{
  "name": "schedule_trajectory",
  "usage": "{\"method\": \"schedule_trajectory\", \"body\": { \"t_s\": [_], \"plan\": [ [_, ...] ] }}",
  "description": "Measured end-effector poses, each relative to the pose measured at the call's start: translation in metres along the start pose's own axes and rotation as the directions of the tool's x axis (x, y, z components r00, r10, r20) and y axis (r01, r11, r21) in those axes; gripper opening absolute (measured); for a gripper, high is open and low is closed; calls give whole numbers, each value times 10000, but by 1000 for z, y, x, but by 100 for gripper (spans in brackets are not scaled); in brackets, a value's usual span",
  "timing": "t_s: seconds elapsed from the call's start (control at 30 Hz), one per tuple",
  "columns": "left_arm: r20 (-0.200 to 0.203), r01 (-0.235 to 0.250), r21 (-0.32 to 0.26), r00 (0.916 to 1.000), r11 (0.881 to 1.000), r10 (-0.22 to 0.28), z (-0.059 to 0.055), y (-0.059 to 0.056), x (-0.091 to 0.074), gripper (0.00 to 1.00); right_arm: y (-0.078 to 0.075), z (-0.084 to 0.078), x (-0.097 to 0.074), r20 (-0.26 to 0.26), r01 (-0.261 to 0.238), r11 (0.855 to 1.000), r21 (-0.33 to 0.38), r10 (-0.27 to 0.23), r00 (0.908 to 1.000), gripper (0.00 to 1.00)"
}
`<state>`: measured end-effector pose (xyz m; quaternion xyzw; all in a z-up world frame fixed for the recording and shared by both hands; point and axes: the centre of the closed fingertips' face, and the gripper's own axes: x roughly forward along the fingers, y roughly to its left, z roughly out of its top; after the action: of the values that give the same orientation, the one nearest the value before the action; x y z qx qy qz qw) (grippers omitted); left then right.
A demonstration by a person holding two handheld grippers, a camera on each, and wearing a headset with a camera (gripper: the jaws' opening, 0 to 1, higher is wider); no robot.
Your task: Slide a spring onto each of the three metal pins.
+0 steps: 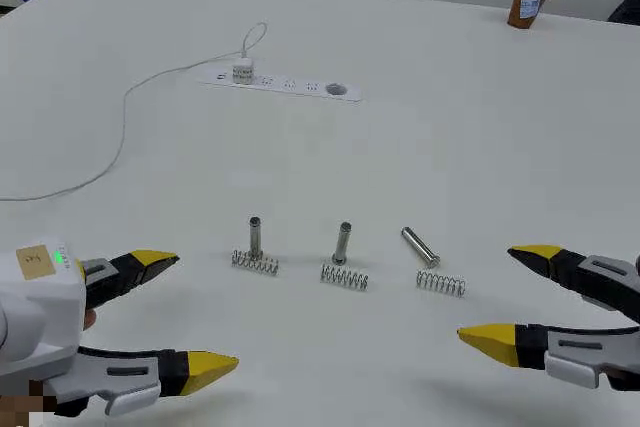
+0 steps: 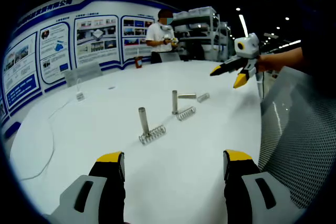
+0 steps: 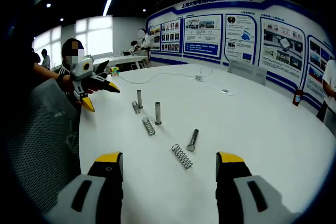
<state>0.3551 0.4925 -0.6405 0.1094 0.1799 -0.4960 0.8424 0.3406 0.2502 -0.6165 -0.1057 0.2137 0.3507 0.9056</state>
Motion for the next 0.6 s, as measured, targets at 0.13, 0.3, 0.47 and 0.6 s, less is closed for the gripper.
{"method": "schedule_trajectory", "body": {
  "t_s": [0.13,0.3,0.47,0.6],
  "plan": [
    [21,6,-1,10000,10000,-6,0,0,0,78,-1,0,0,2,72,9999,97,-72,10000,73],
    [29,-5,12,10000,10000,4,0,0,0,78,-1,1,1,-55,86,9999,108,-86,9999,72],
    [18,-13,20,10000,10000,13,1,0,0,78,-3,3,1,-59,135,9997,189,-134,9999,71],
    [25,-45,16,10000,10000,44,2,0,0,78,-7,6,1,-32,201,9994,294,-201,9998,69]
  ]
}}
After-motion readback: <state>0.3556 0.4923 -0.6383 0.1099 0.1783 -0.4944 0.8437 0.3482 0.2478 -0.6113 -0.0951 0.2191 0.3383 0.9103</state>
